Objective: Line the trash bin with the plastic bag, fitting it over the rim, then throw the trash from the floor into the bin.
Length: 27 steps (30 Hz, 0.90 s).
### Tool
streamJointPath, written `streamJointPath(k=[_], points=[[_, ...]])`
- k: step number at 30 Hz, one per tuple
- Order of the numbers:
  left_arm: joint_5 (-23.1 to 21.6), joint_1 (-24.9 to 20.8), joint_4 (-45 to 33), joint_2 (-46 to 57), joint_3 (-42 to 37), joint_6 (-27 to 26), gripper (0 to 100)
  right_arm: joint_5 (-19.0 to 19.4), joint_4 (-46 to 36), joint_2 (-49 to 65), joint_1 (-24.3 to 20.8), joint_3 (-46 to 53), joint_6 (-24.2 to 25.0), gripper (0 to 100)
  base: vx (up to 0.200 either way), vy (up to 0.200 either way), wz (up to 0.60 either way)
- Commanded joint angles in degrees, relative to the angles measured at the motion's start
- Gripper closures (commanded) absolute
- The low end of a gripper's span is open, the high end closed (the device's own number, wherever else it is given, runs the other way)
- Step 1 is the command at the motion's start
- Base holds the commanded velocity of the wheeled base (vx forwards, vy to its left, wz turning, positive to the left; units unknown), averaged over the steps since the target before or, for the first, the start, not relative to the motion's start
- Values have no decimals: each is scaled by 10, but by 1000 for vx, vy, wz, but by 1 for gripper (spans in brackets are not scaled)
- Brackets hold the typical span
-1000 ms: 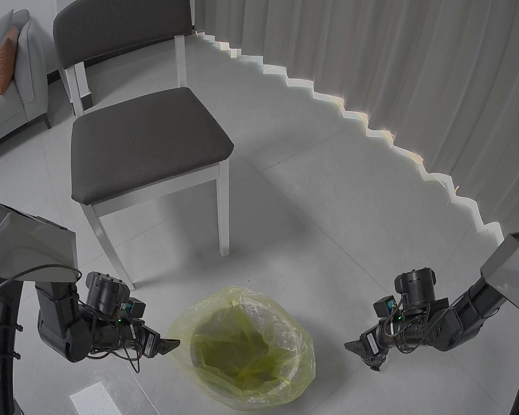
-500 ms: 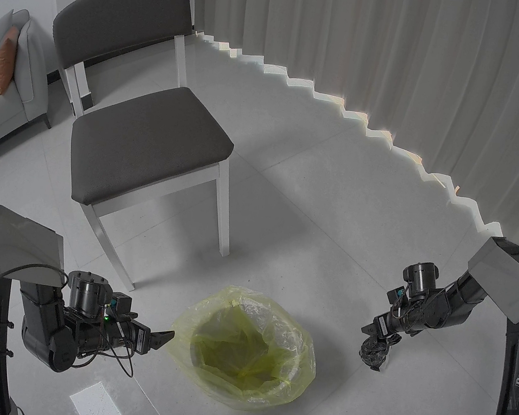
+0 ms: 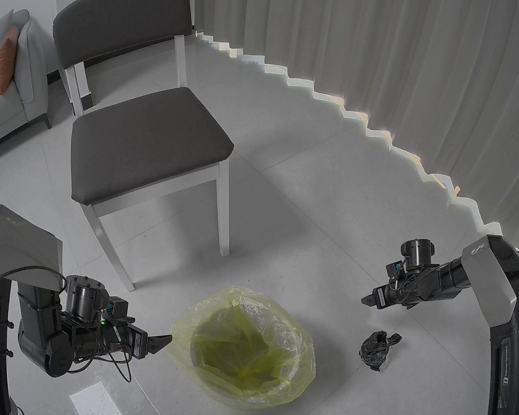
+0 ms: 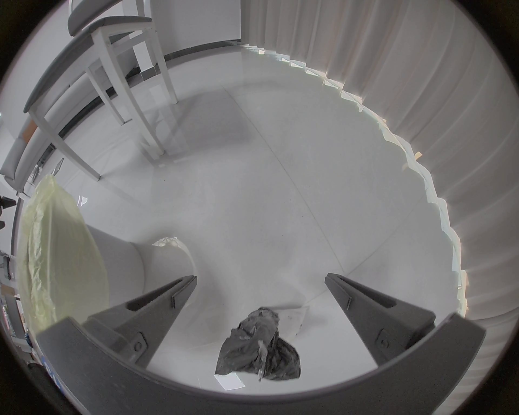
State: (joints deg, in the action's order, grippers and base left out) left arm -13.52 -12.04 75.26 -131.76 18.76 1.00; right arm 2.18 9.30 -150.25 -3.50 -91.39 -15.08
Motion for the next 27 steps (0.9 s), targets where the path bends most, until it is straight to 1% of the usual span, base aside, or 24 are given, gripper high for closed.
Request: streamJointPath(k=[1, 12, 17, 19, 24, 27], points=[[2, 2, 1, -1, -8, 1, 0, -1, -37, -73, 2, -82, 0, 0, 0, 0, 0], [4, 1, 1, -7, -6, 1, 0, -10, -162, -130, 23, -184, -14, 0, 0, 0, 0], [5, -3, 1, -8, -4, 1, 0, -27, -220, -149, 31, -231, -30, 0, 0, 0, 0], [5, -3, 1, -10, -4, 1, 0, -31, -242, -158, 34, -232, -37, 0, 0, 0, 0], [5, -2, 1, -16, -1, 1, 0, -36, -278, -173, 38, -232, -40, 0, 0, 0, 0], [5, -3, 1, -17, 1, 1, 0, -36, -314, -181, 39, -232, -40, 0, 0, 0, 0]])
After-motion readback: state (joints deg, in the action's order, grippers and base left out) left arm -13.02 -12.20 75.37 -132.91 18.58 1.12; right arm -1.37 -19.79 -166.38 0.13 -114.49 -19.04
